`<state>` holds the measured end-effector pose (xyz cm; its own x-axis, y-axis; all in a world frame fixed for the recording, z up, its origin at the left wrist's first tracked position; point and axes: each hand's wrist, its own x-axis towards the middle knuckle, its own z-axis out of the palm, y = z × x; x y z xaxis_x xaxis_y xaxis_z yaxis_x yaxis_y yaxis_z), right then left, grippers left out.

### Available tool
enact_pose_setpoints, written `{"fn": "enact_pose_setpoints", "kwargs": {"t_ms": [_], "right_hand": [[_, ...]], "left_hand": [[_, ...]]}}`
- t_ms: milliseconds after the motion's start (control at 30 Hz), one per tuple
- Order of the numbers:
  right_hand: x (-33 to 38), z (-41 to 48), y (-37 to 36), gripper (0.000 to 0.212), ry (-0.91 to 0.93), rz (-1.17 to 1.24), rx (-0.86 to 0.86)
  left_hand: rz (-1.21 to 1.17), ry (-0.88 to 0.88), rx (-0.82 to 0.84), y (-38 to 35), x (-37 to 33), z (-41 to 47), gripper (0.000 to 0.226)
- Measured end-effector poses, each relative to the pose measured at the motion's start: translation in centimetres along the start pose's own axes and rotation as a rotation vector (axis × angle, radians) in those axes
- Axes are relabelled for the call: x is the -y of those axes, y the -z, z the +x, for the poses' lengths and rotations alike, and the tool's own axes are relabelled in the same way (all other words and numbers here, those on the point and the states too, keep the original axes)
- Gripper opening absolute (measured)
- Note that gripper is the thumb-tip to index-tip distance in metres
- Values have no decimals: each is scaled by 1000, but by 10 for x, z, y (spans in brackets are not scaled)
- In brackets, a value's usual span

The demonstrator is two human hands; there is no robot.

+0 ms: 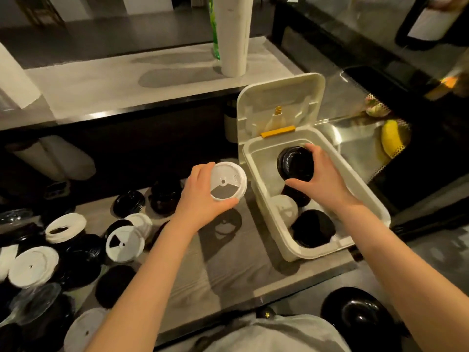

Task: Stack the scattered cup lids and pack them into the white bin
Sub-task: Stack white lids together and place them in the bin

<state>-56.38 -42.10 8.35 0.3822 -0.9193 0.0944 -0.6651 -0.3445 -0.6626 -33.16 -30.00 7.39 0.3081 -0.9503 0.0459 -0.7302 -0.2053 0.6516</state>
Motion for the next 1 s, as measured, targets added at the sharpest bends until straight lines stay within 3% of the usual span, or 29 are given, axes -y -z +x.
{"fn": "enact_pose_setpoints", "kwargs": {"t_ms": [100, 233, 333, 500, 633, 733, 800, 933, 1000], "right_hand": [[-28, 23, 16, 78, -7, -229, 41], [-55, 53, 14, 65, 31, -594, 326], [-64, 69, -8, 55, 86, -814, 448], [-79, 80, -35, 68, 49, -873, 690], [-89, 78, -43, 66, 142, -905, 689], [-89, 82, -40, 63, 136, -873, 698], [-83, 87, -36, 49, 123, -787, 646], [-54, 86, -18, 28, 59, -141, 332], [-38, 79, -7, 23, 41, 205, 324]], "left_hand": [[-2, -36, -15, -16, -24, 12, 86], [35, -62, -25, -34, -46, 25, 86], [52, -48, -29, -43, -54, 31, 84], [87, -18, -15, -53, -63, 37, 85], [131, -4, -18, -57, -66, 39, 86], [154, 1, -8, -60, -67, 40, 89], [156, 1, 7, -62, -68, 41, 89], [189, -34, 7, -66, -75, 46, 92], [208, -66, -5, -68, -80, 48, 94]]}}
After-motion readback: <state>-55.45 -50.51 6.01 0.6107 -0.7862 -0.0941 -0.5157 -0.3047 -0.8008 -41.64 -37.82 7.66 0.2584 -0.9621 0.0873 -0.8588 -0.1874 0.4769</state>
